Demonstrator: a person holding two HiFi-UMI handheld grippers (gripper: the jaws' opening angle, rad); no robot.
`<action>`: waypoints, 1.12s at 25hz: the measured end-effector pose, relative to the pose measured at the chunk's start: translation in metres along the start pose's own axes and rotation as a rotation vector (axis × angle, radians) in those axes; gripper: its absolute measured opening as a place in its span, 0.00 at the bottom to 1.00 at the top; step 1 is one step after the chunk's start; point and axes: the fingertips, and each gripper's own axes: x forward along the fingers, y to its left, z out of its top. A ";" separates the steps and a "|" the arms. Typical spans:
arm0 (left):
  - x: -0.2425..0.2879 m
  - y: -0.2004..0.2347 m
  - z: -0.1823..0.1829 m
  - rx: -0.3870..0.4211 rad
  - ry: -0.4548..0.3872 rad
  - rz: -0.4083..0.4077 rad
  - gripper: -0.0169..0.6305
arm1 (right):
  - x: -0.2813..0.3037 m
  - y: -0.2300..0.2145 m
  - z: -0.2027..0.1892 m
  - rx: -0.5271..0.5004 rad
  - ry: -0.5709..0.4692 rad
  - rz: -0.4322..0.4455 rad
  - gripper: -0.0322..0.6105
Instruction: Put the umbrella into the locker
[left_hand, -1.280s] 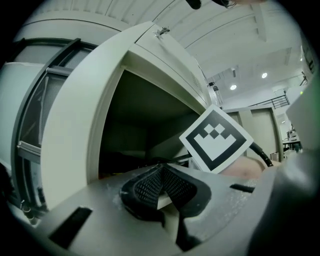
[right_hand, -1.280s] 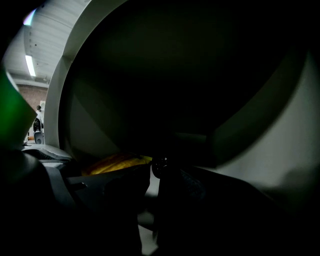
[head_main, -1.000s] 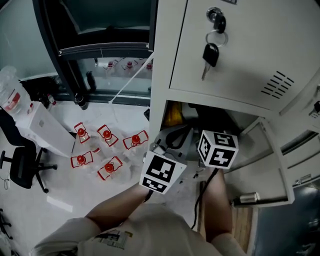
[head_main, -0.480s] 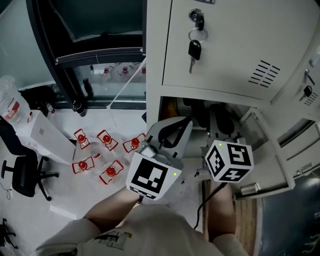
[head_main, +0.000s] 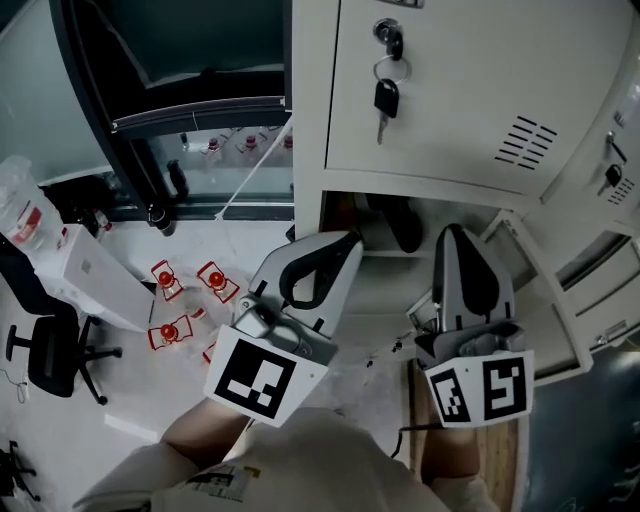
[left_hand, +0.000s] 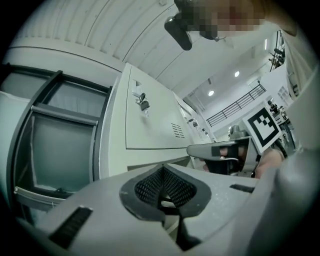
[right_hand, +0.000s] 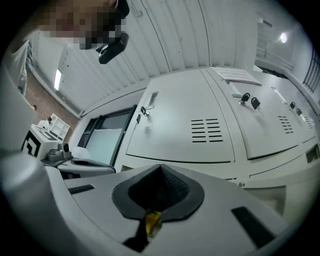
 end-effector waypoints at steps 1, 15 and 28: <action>-0.003 0.001 0.000 -0.006 0.002 0.004 0.04 | -0.004 0.005 0.002 0.006 -0.009 0.019 0.06; -0.040 0.012 -0.019 -0.054 0.052 0.036 0.04 | -0.039 0.011 -0.035 0.007 0.067 0.013 0.06; -0.052 0.015 -0.060 -0.061 0.143 0.051 0.04 | -0.047 0.025 -0.080 0.001 0.199 0.063 0.06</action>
